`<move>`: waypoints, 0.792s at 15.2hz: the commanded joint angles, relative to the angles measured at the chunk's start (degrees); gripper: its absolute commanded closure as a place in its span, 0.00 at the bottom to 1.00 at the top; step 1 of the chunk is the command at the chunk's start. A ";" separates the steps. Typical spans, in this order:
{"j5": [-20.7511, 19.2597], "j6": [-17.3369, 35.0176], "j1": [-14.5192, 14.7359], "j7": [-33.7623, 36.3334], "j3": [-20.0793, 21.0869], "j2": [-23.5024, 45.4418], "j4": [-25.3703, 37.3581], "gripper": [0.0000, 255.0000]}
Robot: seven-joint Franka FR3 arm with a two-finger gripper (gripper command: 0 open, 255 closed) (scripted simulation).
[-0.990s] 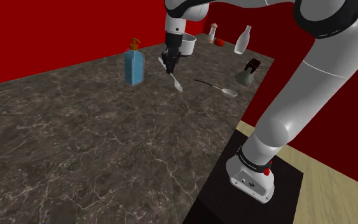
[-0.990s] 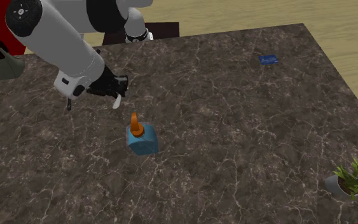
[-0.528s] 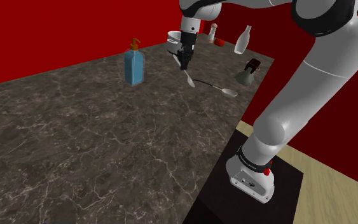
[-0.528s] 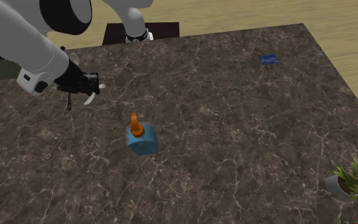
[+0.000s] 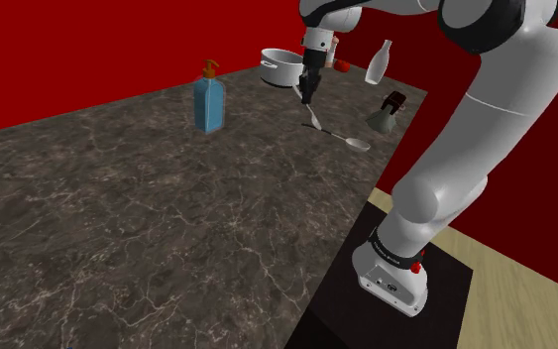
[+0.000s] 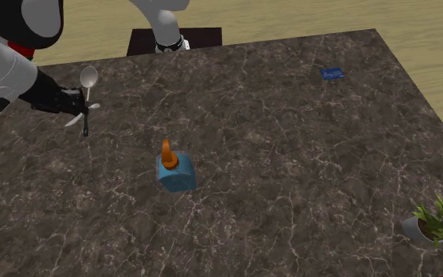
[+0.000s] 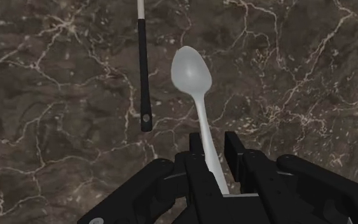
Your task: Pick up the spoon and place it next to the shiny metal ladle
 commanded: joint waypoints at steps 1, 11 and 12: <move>-0.35 -0.50 -1.41 -2.62 -1.25 1.30 1.63 1.00; -0.61 -4.41 -8.75 -14.73 -6.41 11.22 14.88 1.00; -0.50 -4.96 -9.56 -15.89 -6.81 12.51 16.68 1.00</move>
